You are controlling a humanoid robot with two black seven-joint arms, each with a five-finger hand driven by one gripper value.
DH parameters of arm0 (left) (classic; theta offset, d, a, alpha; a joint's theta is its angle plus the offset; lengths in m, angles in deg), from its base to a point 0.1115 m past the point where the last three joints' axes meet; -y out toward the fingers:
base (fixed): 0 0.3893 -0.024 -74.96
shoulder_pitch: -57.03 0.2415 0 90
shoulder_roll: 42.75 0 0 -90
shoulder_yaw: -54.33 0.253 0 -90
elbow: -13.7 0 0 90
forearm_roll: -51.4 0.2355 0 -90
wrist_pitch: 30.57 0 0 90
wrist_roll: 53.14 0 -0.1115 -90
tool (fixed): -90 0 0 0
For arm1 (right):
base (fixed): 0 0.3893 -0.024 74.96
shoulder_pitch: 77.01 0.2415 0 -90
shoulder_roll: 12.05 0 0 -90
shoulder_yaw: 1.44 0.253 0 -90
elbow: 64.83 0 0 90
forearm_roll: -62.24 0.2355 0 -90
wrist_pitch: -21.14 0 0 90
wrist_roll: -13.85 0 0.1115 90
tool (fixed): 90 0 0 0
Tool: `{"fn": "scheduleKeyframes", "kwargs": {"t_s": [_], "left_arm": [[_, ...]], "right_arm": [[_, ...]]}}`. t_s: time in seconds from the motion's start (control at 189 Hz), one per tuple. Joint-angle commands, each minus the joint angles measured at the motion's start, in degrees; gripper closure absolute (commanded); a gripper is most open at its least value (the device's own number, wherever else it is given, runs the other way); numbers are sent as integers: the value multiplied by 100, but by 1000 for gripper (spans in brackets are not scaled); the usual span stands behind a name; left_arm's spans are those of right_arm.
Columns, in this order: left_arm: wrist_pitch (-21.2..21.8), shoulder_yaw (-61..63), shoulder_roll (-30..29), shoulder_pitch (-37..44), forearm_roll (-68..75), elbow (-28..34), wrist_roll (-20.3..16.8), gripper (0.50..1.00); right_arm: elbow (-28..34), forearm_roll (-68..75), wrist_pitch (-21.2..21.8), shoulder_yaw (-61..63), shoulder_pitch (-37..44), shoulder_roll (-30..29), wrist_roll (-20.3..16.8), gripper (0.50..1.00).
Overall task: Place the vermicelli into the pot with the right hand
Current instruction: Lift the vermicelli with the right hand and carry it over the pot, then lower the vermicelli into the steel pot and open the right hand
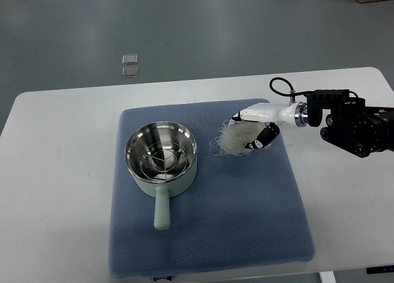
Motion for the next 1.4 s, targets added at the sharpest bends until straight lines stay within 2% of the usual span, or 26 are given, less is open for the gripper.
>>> {"fn": "scheduleKeyframes", "kwargs": {"t_s": [0.0,0.286,0.583,0.816,1.086,1.394], "left_arm": [[0,0,0,0,0,0,0,500],[0,0,0,0,0,0,0,500],[0,0,0,0,0,0,0,500],[0,0,0,0,0,0,0,500],[0,0,0,0,0,0,0,500],[0,0,0,0,0,0,0,500]], "right_arm": [[2,19,-40,23,30,16,17,1000],[55,107,-172,67,223,86,99,1000],[222,115,-163,67,1058,16,99,1000],[354,142,189,58,1849,-318,99,1000],[1452,168,891,58,2464,-274,99,1000],[1567,159,936,5,2482,-757,99,1000]]}}
